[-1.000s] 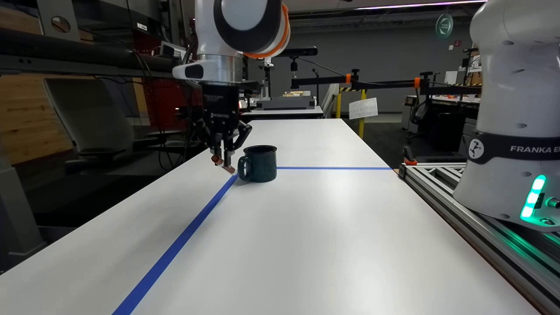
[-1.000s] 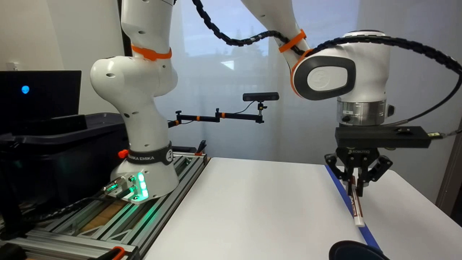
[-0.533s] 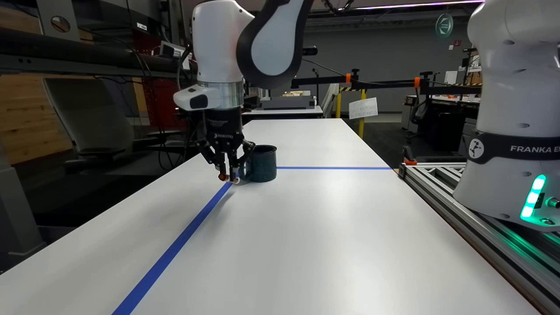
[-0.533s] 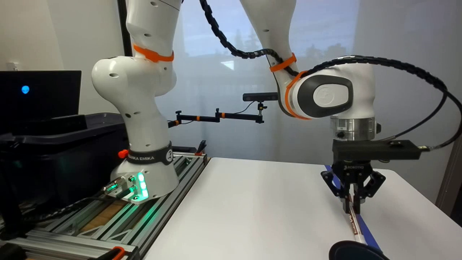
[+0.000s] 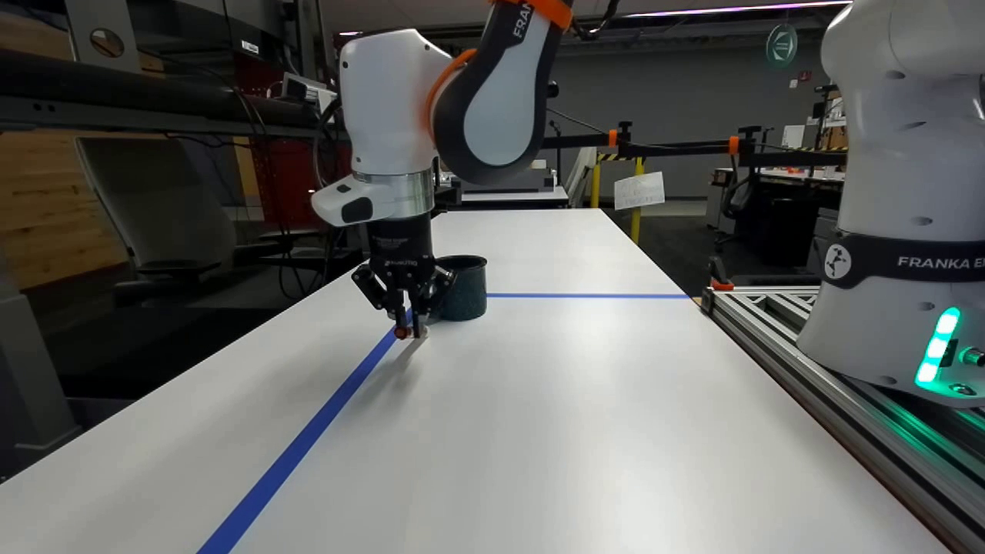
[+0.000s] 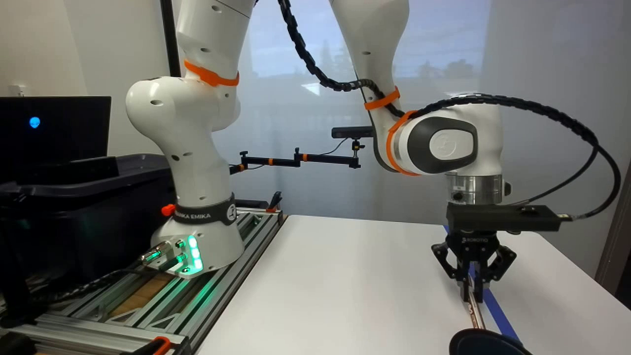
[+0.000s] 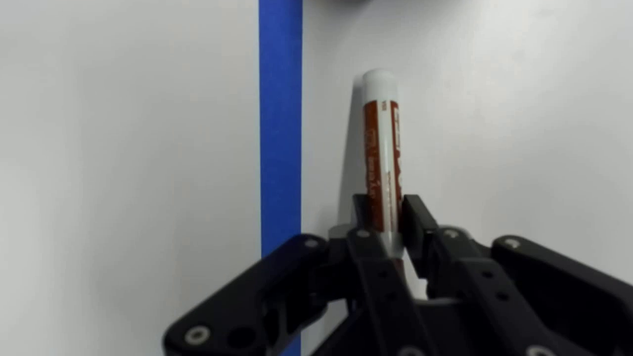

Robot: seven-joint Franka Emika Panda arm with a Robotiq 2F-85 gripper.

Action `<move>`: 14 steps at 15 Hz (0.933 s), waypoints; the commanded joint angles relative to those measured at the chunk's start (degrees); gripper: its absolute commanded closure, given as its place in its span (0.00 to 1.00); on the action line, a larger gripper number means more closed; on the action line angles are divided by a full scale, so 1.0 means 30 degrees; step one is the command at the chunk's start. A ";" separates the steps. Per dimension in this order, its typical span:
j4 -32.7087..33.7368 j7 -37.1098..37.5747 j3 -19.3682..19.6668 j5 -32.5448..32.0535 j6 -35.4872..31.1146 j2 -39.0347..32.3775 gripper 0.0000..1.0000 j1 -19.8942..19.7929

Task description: Take the marker out of the cup

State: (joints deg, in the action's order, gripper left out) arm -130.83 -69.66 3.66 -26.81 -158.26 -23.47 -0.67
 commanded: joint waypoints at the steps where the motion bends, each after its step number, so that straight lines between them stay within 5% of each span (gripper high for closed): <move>1: -0.0077 -0.0421 -0.0797 0.0368 -0.0327 -0.0284 0.95 -0.0688; 14: 0.0000 -0.7731 -0.5364 0.6992 0.0359 -0.0766 0.95 -0.4794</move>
State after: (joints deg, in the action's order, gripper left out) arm -131.07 -87.86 -10.06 -10.25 -158.18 -24.98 -12.76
